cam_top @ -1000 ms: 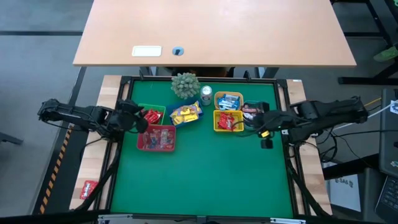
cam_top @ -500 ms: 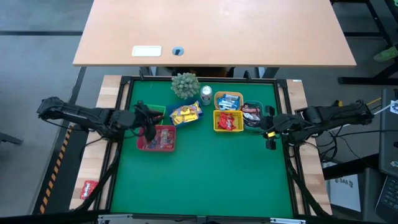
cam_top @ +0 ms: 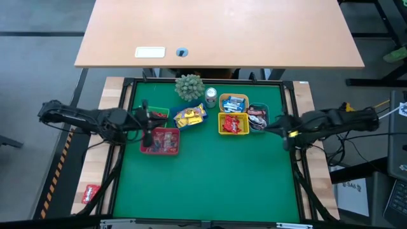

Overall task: Sort candy
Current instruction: Return to Home Position

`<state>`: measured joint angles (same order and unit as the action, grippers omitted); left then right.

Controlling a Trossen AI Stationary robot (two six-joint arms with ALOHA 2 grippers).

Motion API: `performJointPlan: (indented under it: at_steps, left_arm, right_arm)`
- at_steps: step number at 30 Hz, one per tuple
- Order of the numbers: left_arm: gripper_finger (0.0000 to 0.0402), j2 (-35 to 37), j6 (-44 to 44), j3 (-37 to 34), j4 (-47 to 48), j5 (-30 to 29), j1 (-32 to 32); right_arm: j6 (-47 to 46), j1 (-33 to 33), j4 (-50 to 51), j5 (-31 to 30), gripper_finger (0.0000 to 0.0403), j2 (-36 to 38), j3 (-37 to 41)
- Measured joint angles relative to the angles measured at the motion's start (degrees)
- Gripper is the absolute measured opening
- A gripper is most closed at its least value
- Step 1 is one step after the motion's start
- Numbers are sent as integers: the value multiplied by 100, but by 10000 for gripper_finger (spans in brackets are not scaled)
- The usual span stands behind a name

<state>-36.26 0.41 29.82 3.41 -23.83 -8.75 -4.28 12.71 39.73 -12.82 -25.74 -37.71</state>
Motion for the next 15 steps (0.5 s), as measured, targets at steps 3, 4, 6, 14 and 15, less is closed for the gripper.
performJointPlan:
  at_steps: [3,4,6,14,15]
  left_arm:
    - [1,395,162,-6,235,88,0]
    - [1,507,221,-45,210,95,1]
    - [1,709,359,-237,61,93,29]
    - [0,1354,742,-1418,-1468,329,619]
    - [0,1437,740,-1501,-1483,400,738]
  right_arm:
    - [59,0,-33,-2,10,558,0]
    - [115,0,-130,-2,6,704,12]
    - [296,0,-563,2,3,1009,155]
    - [882,0,-1663,398,2,1541,747]
    - [886,0,-1668,389,2,1541,795]
